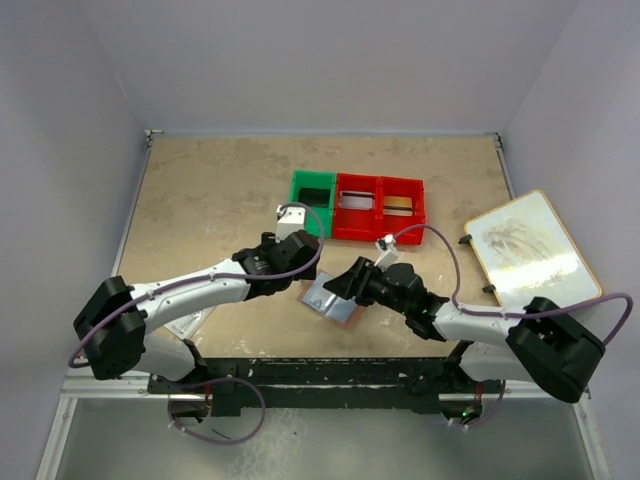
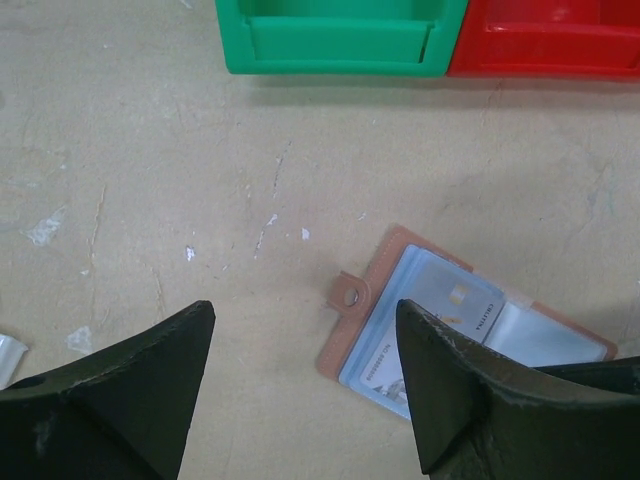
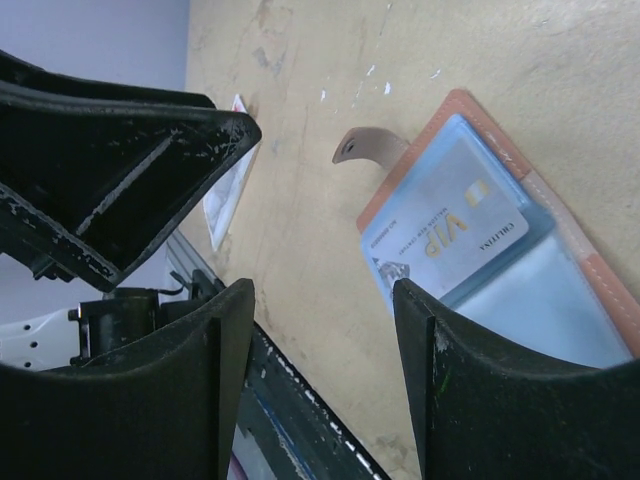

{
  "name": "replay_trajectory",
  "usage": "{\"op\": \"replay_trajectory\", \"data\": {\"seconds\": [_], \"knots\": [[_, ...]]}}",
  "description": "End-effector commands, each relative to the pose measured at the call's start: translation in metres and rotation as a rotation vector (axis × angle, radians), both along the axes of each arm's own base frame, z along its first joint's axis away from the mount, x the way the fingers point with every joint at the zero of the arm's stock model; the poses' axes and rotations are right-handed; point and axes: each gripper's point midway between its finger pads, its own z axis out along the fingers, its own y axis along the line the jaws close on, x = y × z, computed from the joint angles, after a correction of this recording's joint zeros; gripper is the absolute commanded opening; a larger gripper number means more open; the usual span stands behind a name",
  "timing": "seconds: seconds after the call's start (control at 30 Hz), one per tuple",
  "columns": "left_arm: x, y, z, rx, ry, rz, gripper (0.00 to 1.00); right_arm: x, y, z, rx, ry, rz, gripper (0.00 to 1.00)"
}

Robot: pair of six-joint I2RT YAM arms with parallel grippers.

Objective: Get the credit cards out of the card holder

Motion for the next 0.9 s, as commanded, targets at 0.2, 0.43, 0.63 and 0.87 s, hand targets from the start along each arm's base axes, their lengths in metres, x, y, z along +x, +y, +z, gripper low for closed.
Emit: {"op": "replay_trajectory", "data": {"seconds": [0.2, 0.43, 0.63, 0.87], "knots": [[0.007, 0.019, 0.02, -0.036, -0.038, 0.026, 0.7, 0.011, 0.037, 0.02, 0.022, -0.054, 0.027, 0.6], [0.009, 0.027, 0.021, -0.028, -0.044, 0.028, 0.68, 0.013, 0.033, 0.016, 0.022, -0.049, -0.004, 0.55], [0.006, 0.008, 0.013, -0.069, -0.001, -0.037, 0.63, 0.015, 0.025, 0.006, -0.002, -0.022, -0.049, 0.52], [-0.003, -0.026, 0.014, -0.163, 0.038, -0.205, 0.54, 0.006, 0.017, -0.027, -0.022, 0.074, -0.069, 0.48]]}}
